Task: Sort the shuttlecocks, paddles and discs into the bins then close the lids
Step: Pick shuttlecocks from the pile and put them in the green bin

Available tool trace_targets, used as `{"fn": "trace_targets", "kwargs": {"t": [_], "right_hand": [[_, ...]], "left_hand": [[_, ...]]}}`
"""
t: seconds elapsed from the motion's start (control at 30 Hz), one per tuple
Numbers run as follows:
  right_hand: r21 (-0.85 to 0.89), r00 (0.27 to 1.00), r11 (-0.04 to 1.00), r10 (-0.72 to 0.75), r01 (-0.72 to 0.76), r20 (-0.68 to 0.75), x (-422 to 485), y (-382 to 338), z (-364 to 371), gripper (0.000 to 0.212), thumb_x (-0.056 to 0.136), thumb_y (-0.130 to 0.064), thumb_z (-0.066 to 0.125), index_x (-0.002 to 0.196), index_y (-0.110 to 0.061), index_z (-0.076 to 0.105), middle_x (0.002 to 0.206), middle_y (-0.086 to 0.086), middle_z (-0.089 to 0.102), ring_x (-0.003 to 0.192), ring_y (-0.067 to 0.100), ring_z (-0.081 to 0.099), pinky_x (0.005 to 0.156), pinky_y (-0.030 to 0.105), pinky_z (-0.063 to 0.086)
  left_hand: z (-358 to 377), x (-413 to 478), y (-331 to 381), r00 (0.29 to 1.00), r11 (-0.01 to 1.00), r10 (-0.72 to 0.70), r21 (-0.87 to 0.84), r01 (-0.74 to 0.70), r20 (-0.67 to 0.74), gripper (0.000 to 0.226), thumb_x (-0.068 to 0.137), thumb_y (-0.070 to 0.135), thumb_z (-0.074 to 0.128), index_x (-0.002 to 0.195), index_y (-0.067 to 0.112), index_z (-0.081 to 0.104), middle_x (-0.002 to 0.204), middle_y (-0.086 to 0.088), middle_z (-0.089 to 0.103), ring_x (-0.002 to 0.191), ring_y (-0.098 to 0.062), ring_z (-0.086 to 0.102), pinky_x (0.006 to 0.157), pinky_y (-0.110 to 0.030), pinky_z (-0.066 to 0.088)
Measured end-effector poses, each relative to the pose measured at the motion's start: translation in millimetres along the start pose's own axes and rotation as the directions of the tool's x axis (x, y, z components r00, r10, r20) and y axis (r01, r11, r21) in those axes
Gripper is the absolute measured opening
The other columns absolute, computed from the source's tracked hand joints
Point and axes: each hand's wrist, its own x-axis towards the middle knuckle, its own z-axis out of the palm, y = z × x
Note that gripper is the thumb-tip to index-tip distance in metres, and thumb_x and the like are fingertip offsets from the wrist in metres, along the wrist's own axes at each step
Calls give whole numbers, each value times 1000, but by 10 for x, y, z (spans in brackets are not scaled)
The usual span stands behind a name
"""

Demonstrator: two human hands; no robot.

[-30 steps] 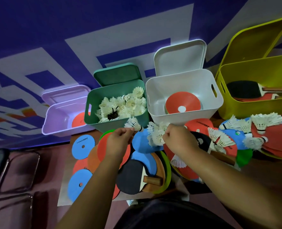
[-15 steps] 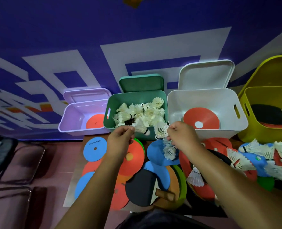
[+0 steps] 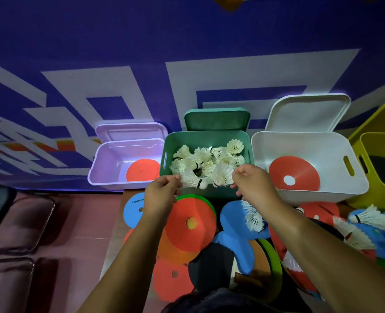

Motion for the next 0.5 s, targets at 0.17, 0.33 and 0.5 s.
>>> {"fn": "trace_targets", "kwargs": {"t": [0.17,0.33,0.5], "right_hand": [[1,999,1000,19,-19,-32,53,-67,158,19,101,-23,56,115,-26,67,88,-3,78,63,10,70,59,29,56],[25,996,999,43,-41,-75,114,-130,280,22,101,-22,56,121,-24,64,92,0,77,57,3,67,52,25,52],[75,995,996,62,-55,-83,167,-246,394,18,101,-20,56,117,-26,63,89,2,77,62,13,64,52,29,54]], "left_hand": [[-93,204,-34,998,997,-28,-68,32,55,21,99,23,70,93,3,75,82,-7,78,71,-18,68,74,-43,56],[-126,355,-24,994,989,-50,-133,63,100,16,102,12,61,98,-2,67,84,-11,79,68,-16,67,66,-32,51],[-191,491,-60,990,987,-52,-146,71,128,10,102,12,60,97,6,66,84,-8,79,65,-13,65,61,-29,49]]}}
